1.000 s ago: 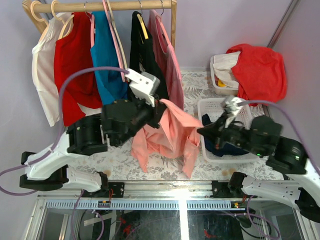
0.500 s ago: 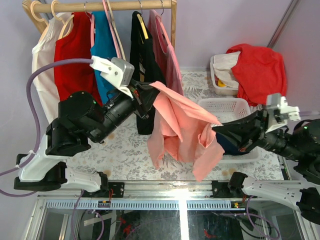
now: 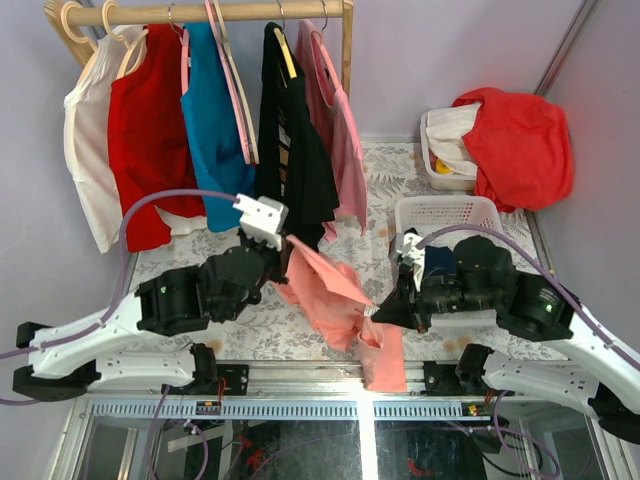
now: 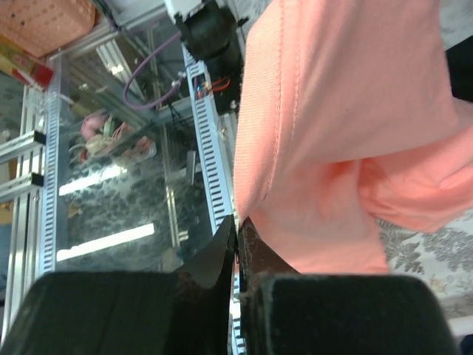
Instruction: Place the t-shirt on the hanger
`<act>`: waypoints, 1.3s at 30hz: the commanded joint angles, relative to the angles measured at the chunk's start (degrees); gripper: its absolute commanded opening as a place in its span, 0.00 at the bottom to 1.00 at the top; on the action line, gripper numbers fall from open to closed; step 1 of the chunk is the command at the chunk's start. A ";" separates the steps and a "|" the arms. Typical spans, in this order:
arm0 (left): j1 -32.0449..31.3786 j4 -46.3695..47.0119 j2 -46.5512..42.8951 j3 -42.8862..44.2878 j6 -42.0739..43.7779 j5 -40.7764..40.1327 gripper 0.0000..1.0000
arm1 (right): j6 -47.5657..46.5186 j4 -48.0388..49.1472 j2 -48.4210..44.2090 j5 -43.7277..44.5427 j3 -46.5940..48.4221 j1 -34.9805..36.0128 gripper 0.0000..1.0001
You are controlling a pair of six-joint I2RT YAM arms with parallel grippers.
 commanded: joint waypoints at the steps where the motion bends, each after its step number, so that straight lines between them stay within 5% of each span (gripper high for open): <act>1: 1.40 0.13 -6.05 -8.62 -12.99 -0.27 0.05 | 1.15 -1.04 0.14 -6.98 -1.56 -0.21 0.00; 12: 2.40 -4.14 -7.73 -17.89 -25.28 -4.99 0.05 | 6.44 6.30 7.82 -12.30 -9.80 -0.18 0.00; 17: 3.17 -4.24 -10.33 -15.45 -24.07 -10.49 0.05 | 7.25 9.84 13.97 -15.58 -6.27 -0.20 0.00; 24: 3.55 -3.01 -5.70 4.69 -11.13 -14.71 0.04 | 6.85 10.26 25.30 -20.33 9.42 0.41 0.00; 33: 3.53 0.13 8.19 46.36 8.05 1.37 0.01 | 3.63 5.09 27.15 -20.79 28.44 0.41 0.00; 36: 3.52 -1.10 12.25 50.98 8.73 2.61 0.01 | 4.20 7.08 23.70 -19.81 24.81 0.41 0.00; 39: 3.57 -0.44 10.67 41.94 6.70 -1.82 0.02 | 5.36 9.89 19.46 -18.86 17.48 0.41 0.00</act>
